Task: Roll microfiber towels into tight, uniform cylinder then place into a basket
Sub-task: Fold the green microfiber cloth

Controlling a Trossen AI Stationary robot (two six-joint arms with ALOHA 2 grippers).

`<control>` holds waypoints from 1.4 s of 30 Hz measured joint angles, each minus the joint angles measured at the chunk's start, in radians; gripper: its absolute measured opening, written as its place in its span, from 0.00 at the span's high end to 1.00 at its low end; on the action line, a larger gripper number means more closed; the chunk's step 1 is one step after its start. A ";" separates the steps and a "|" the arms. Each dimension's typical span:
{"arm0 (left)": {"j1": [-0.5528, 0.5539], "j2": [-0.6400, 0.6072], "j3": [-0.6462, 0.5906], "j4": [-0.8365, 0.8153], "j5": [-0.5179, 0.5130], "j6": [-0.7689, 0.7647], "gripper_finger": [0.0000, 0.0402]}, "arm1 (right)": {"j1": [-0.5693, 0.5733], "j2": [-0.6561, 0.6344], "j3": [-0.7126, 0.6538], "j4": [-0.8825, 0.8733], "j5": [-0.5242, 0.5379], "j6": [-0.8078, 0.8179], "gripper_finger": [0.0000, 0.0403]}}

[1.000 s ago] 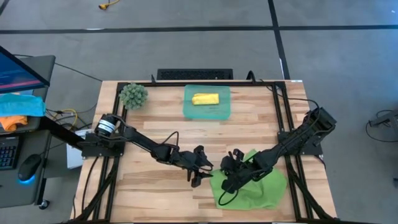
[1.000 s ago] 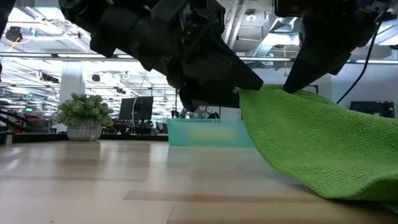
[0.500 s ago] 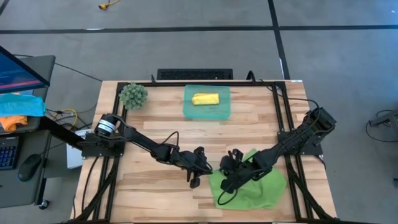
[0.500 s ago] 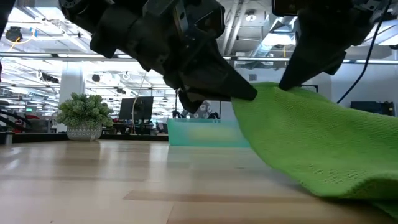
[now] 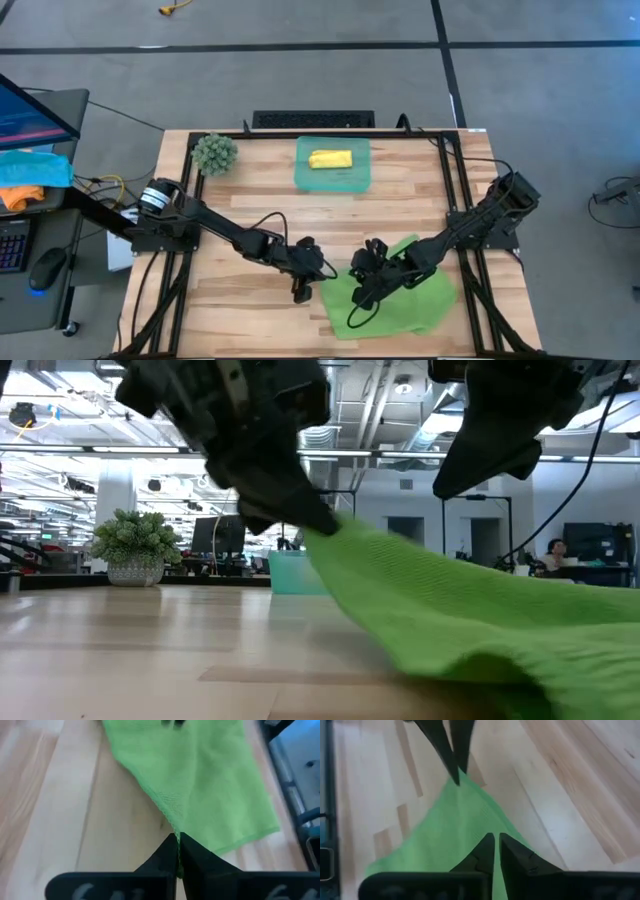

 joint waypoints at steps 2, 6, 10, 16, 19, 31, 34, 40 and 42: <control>-0.003 -0.015 0.000 -0.069 -0.004 -0.019 1.00 | -0.009 0.000 0.000 -0.005 0.000 0.000 0.85; -0.004 -0.044 0.000 -0.209 -0.051 -0.046 1.00 | -0.035 0.000 0.000 -0.048 0.000 -0.001 0.79; -0.004 -0.072 -0.001 -0.351 -0.141 -0.069 1.00 | -0.071 0.000 0.000 -0.144 0.000 0.000 0.73; -0.018 -0.128 0.000 -0.504 -0.294 -0.100 1.00 | -0.096 0.000 -0.006 -0.292 0.000 0.008 0.68; -0.026 -0.162 -0.001 -0.560 -0.346 -0.121 1.00 | -0.097 0.000 -0.008 -0.351 0.000 0.013 0.68; -0.042 -0.277 -0.001 -0.689 -0.512 -0.198 1.00 | -0.083 0.000 -0.008 -0.755 0.053 0.196 0.74; -0.042 -0.277 -0.001 -0.694 -0.534 -0.201 1.00 | -0.073 -0.022 -0.027 -0.767 0.053 0.236 0.76; -0.042 -0.274 -0.001 -0.691 -0.566 -0.203 1.00 | -0.024 -0.143 -0.144 -0.748 0.052 0.394 0.80; -0.043 -0.274 -0.001 -0.683 -0.571 -0.212 1.00 | -0.007 -0.194 -0.186 -0.719 0.057 0.464 0.81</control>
